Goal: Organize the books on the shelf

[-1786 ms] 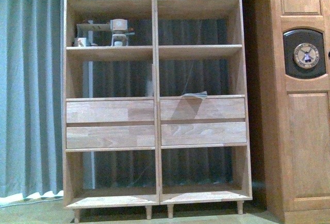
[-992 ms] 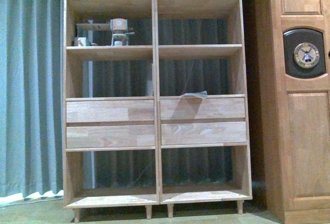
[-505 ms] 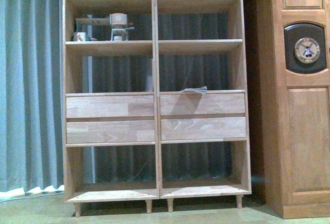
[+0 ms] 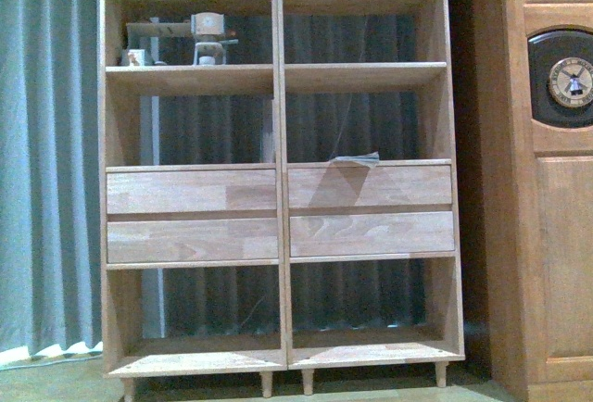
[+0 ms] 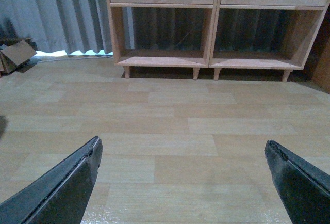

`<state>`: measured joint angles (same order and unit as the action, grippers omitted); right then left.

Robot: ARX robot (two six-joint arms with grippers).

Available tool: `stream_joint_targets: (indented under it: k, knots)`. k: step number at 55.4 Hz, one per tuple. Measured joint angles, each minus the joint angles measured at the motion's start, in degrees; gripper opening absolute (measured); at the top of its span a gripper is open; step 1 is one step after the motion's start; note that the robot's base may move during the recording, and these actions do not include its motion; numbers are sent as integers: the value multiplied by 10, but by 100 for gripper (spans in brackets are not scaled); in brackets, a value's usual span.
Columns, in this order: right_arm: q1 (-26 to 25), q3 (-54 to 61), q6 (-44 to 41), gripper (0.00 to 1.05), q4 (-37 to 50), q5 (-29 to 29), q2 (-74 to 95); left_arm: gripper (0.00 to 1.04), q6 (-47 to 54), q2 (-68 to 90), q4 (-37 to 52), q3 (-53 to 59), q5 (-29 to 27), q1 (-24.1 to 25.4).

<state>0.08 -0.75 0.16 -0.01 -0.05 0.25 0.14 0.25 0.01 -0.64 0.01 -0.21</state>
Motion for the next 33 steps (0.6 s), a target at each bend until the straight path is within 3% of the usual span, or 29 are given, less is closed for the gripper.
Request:
stream_joint_targets:
  k: [33]
  knots:
    - [0,0,0,98,0,0,0,97,0,0,0,0,0,0]
